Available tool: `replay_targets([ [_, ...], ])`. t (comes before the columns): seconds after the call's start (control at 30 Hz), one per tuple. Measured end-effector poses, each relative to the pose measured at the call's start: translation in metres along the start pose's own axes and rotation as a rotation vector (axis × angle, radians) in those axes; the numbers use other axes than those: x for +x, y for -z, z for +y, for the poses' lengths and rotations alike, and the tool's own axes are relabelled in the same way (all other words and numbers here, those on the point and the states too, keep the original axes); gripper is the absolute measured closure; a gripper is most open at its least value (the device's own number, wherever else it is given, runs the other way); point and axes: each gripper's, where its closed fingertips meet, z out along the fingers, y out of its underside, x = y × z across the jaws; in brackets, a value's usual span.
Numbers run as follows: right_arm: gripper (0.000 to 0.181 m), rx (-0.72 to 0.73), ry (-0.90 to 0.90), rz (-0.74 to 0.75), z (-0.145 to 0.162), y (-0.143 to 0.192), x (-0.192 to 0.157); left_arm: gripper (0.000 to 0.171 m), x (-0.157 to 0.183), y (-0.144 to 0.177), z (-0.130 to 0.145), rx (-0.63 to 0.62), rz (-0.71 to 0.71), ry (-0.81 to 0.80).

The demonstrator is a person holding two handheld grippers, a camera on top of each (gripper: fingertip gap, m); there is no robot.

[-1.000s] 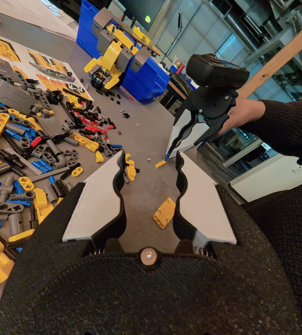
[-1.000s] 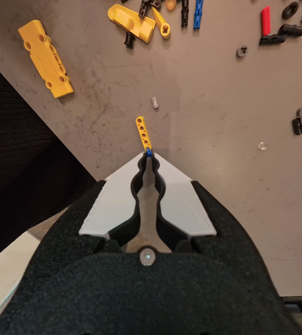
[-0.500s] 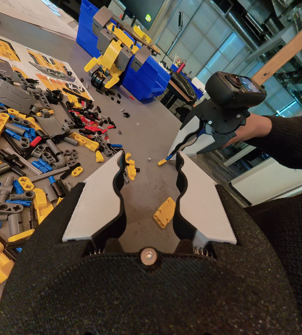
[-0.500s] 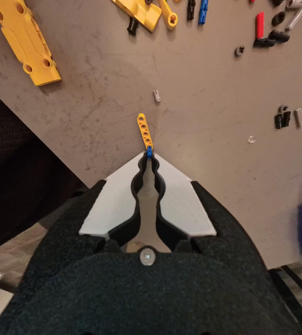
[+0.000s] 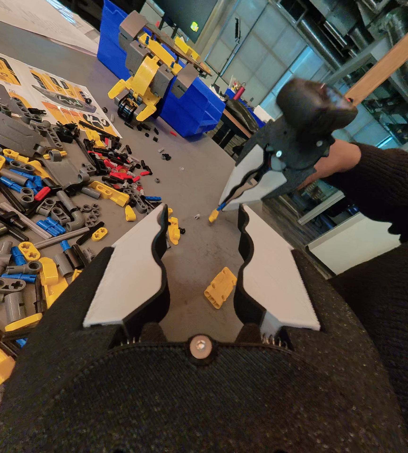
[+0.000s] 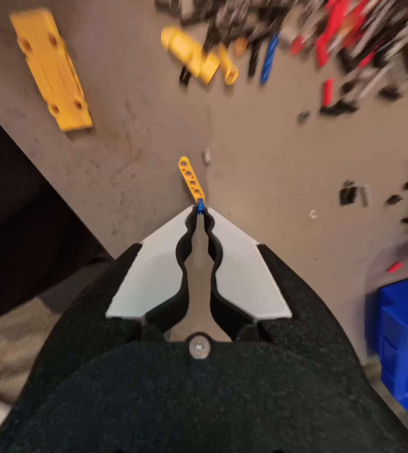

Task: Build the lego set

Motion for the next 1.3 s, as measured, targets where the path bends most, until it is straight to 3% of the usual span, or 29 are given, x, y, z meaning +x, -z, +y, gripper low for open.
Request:
replay_targets([
  [0.13,0.176,0.432,0.011,0.137,-0.058,0.041,0.015,0.109,0.0,-0.001,0.001,-0.003,0.011,0.033],
  [0.2,0.176,0.559,0.079,0.248,-0.077,0.051,0.019,0.108,0.0,0.001,-0.003,0.017,0.024,0.067],
  [0.3,0.176,0.61,0.253,0.438,-0.1,0.045,0.025,0.115,-0.008,0.004,-0.013,0.071,-0.02,0.065],
  [0.43,0.176,0.587,0.37,0.591,-0.129,0.025,0.05,0.117,-0.034,-0.001,-0.043,0.1,-0.207,-0.065],
  [0.57,0.176,0.786,0.339,0.66,-0.167,0.044,0.083,0.113,-0.065,-0.008,-0.075,0.035,-0.43,-0.284],
  [0.67,0.176,0.936,0.3,0.698,-0.186,0.057,0.104,0.115,-0.076,-0.018,-0.086,-0.008,-0.432,-0.333],
  [0.77,0.176,0.909,0.32,0.742,-0.185,0.049,0.112,0.125,-0.084,-0.029,-0.093,-0.029,-0.403,-0.373],
  [0.87,0.176,0.955,0.356,0.775,-0.177,0.045,0.103,0.14,-0.082,-0.038,-0.08,-0.062,-0.34,-0.442],
  [1.03,0.176,0.972,0.347,0.733,-0.181,0.041,0.091,0.165,-0.093,-0.034,-0.068,-0.046,-0.442,-0.529],
  [1.17,0.176,1.003,0.32,0.723,-0.179,0.044,0.092,0.138,-0.086,-0.033,-0.067,-0.043,-0.373,-0.451],
  [1.3,0.176,1.049,0.279,0.7,-0.179,0.048,0.095,0.142,-0.083,-0.034,-0.065,-0.044,-0.342,-0.399],
])
